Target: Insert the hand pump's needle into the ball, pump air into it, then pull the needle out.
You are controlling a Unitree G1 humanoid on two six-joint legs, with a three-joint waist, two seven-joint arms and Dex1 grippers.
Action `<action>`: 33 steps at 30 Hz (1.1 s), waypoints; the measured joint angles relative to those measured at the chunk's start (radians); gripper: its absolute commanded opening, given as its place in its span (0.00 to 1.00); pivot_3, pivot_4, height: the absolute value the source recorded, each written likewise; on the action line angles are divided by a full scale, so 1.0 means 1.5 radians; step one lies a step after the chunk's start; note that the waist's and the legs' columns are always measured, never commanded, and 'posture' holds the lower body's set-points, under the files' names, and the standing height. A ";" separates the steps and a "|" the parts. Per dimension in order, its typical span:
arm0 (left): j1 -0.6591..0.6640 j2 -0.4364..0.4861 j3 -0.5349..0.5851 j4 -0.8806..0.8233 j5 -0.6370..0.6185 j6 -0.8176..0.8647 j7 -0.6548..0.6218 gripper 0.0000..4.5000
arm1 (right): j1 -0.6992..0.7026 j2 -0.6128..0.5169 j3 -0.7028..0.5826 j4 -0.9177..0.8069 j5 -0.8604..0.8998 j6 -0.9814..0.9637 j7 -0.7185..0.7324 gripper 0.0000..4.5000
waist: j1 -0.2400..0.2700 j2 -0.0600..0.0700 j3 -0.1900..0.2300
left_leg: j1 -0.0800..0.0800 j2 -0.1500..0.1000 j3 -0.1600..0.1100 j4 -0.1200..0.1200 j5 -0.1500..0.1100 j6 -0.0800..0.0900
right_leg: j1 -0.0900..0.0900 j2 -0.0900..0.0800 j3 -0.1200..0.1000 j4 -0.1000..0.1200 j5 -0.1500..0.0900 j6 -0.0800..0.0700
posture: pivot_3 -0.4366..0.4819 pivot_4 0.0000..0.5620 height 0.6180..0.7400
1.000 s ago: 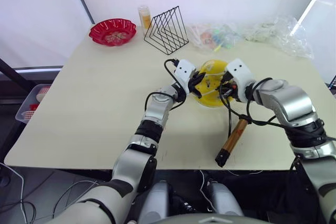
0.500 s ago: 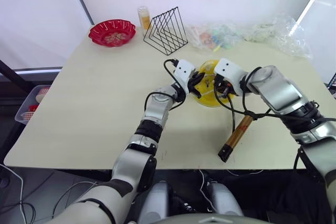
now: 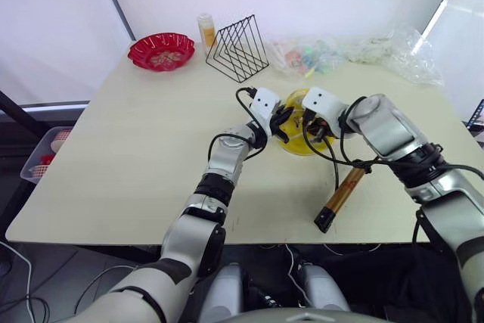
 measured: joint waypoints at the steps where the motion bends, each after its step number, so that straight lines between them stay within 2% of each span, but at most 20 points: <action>1: 0.000 0.000 0.000 0.000 0.000 0.000 0.001 0.00 | 0.000 0.004 -0.001 0.007 -0.004 -0.004 0.000 0.09 | 0.000 0.000 -0.001 | 0.000 0.000 0.000 0.000 0.000 0.000 | 0.000 0.000 0.000 0.000 0.000 0.000 | 0.48 0.27 1.00; 12: 0.001 0.002 0.000 0.002 0.006 0.005 0.003 0.00 | 0.002 0.053 -0.024 0.098 -0.035 -0.063 0.000 0.09 | -0.002 -0.002 -0.005 | 0.002 0.000 0.000 0.000 0.000 0.000 | 0.001 0.001 0.001 0.000 0.000 0.000 | 0.48 0.27 1.00; 18: 0.004 0.004 0.002 0.010 0.007 0.005 0.008 0.00 | 0.009 0.084 -0.049 0.143 -0.048 -0.093 -0.013 0.09 | -0.007 -0.004 -0.007 | 0.011 0.001 -0.001 -0.002 0.000 0.000 | 0.009 0.001 0.002 -0.002 -0.001 0.001 | 0.48 0.27 1.00; 25: 0.004 0.006 0.002 0.013 0.007 0.000 0.008 0.00 | 0.024 0.098 -0.108 0.144 -0.034 -0.076 -0.016 0.09 | -0.012 -0.004 -0.007 | 0.010 0.001 -0.002 -0.002 0.000 0.000 | 0.009 0.001 0.002 -0.002 0.000 0.000 | 0.48 0.27 1.00; 29: 0.001 0.003 0.001 0.020 0.007 -0.009 0.006 0.00 | 0.040 0.096 -0.138 0.099 -0.024 -0.028 -0.028 0.09 | -0.010 -0.003 -0.007 | 0.009 0.001 -0.002 -0.002 0.000 0.000 | 0.009 0.000 0.001 -0.002 -0.001 0.000 | 0.48 0.27 1.00; 30: 0.000 0.002 0.000 0.022 0.006 -0.011 0.003 0.00 | 0.047 0.094 -0.147 0.079 -0.020 -0.014 -0.030 0.32 | -0.008 -0.003 -0.007 | 0.008 0.001 -0.002 -0.002 0.000 0.000 | 0.008 0.000 0.001 -0.002 -0.001 0.000 | 0.48 0.27 1.00; 31: -0.001 0.002 0.000 0.022 0.006 -0.012 0.003 0.00 | 0.051 0.092 -0.149 0.074 -0.018 -0.008 -0.030 0.38 | -0.007 -0.003 -0.007 | 0.008 0.001 -0.002 -0.002 0.000 0.000 | 0.007 0.000 0.001 -0.002 -0.001 0.000 | 0.48 0.27 1.00; 33: -0.005 -0.001 -0.001 0.025 0.006 -0.015 -0.002 0.00 | 0.075 0.086 -0.159 0.020 -0.002 0.026 -0.031 0.61 | -0.001 -0.002 -0.006 | 0.005 0.001 -0.002 -0.002 0.000 0.000 | 0.004 0.000 0.002 -0.002 0.000 0.000 | 0.48 0.27 1.00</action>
